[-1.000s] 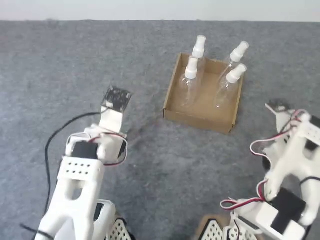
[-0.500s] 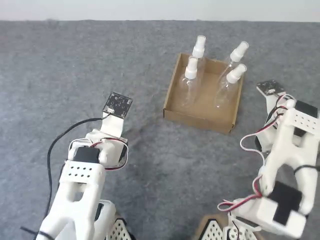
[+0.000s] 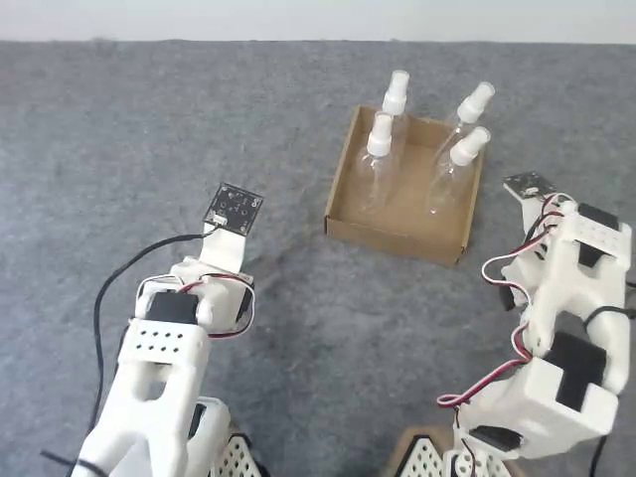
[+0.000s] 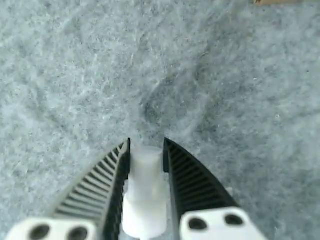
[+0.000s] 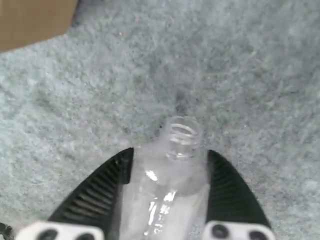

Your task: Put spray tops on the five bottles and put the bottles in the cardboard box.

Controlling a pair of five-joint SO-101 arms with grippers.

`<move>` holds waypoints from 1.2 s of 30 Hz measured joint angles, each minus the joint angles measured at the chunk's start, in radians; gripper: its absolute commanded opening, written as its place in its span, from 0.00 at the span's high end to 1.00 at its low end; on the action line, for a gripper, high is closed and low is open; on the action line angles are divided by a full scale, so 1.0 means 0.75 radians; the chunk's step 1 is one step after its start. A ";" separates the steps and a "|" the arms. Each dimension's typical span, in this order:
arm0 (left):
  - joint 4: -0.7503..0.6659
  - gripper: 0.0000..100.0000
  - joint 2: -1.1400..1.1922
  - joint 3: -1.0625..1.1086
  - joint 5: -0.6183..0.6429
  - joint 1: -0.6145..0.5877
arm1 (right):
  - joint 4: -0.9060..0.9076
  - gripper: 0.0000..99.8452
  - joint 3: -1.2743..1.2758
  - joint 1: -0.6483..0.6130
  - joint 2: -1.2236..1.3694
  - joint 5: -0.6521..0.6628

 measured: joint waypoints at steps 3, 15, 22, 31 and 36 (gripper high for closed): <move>0.000 0.99 0.000 0.000 0.000 0.000 | 0.000 0.96 0.000 0.014 0.000 0.000; 0.000 0.99 0.000 0.000 0.000 0.000 | 0.000 0.96 -0.129 0.209 -0.143 0.012; -0.049 0.99 0.000 0.020 0.000 0.000 | 0.000 0.97 -0.190 0.301 -0.160 0.016; -0.049 0.99 0.000 0.020 0.000 0.000 | 0.004 0.96 -0.190 0.252 -0.203 -0.080; -0.049 0.99 -0.008 0.020 0.000 0.000 | 0.004 0.97 -0.225 0.213 -0.250 -0.252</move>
